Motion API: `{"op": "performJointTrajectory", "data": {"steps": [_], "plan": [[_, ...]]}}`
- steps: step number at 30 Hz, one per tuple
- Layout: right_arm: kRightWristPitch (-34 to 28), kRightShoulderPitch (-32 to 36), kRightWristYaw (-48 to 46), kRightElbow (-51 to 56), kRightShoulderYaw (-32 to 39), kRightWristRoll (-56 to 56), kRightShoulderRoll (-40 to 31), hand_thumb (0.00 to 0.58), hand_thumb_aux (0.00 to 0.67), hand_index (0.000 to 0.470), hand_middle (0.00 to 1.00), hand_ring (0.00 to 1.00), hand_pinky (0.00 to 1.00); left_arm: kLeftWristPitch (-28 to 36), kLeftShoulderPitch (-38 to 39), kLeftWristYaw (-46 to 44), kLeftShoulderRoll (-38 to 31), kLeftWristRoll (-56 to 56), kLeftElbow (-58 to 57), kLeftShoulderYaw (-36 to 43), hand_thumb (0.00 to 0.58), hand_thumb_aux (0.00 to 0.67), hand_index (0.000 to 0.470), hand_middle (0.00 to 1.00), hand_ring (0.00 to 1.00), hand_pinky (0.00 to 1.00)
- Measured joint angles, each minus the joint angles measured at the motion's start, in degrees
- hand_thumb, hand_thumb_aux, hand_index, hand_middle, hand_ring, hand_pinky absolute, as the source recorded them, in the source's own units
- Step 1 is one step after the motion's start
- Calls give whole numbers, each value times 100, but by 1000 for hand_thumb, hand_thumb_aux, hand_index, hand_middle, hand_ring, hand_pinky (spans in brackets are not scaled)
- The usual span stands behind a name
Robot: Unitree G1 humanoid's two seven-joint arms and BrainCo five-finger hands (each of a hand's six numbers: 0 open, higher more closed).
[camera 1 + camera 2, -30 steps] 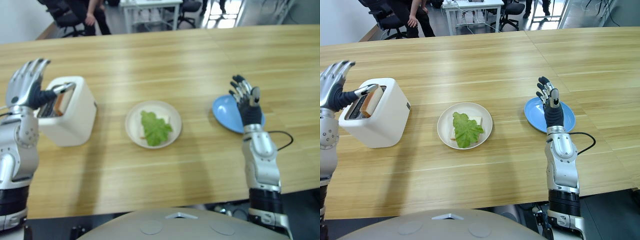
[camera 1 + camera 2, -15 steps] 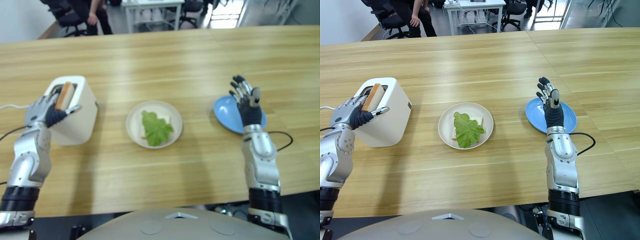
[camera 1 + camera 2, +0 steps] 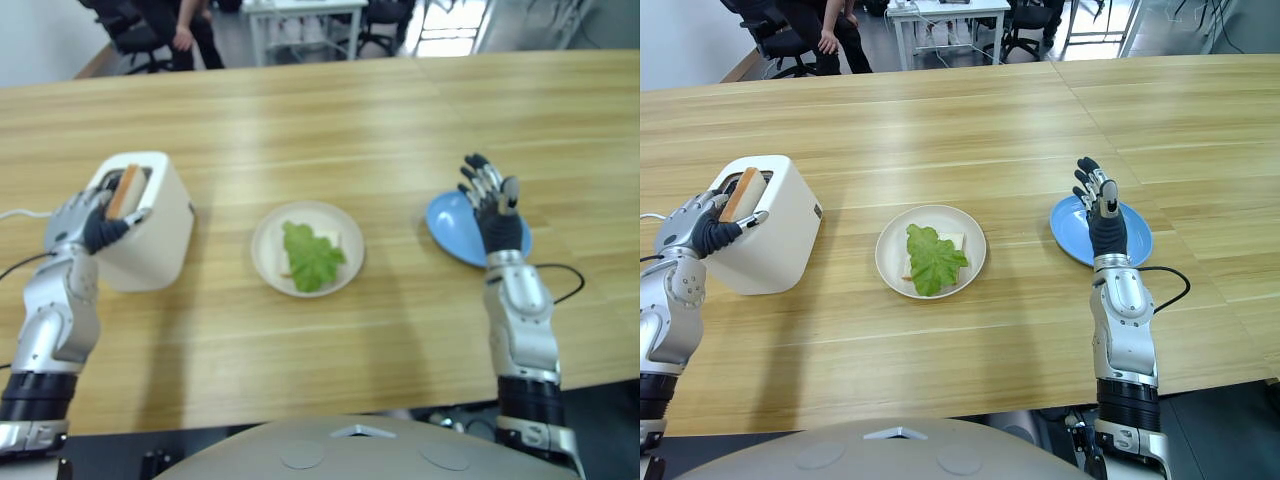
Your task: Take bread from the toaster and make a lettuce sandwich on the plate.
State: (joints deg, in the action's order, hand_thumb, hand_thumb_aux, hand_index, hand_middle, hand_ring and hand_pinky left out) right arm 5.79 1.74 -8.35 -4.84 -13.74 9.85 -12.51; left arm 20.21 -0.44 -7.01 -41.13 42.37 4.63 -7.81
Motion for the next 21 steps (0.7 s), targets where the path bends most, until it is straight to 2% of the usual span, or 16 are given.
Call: {"op": "performJointTrajectory", "data": {"steps": [1, 2, 3, 4, 13, 21], "plan": [[0, 0, 0, 2, 0, 0, -3, 0, 0, 0, 0, 0, 0, 0, -21, 30, 0, -12, 15, -15, 576, 612, 420, 0, 0, 0], [0, 0, 0, 4, 0, -1, -7, 0, 0, 0, 0, 0, 0, 0, -30, 59, 1, -43, 33, -25, 580, 670, 460, 569, 569, 569], [2, 0, 0, 15, -1, -2, -16, 0, 0, 0, 0, 0, 0, 0, -30, 89, 9, -89, 50, -40, 580, 670, 460, 875, 875, 875], [3, 0, 0, 22, -2, -2, -22, 0, 0, 0, 0, 0, 0, 21, -28, 97, 13, -113, 43, -50, 580, 670, 460, 1000, 1000, 1000], [39, -1, 1, 164, -5, -15, -86, 0, 0, 0, 0, 0, 0, -9, -37, 253, 26, -301, 83, -193, 580, 670, 460, 1000, 1000, 1000], [131, 0, 5, 252, -1, -67, -108, 0, 0, 0, 0, 0, 0, -338, -75, 685, 141, -454, 527, -481, 580, 670, 460, 1000, 1000, 1000]]}}
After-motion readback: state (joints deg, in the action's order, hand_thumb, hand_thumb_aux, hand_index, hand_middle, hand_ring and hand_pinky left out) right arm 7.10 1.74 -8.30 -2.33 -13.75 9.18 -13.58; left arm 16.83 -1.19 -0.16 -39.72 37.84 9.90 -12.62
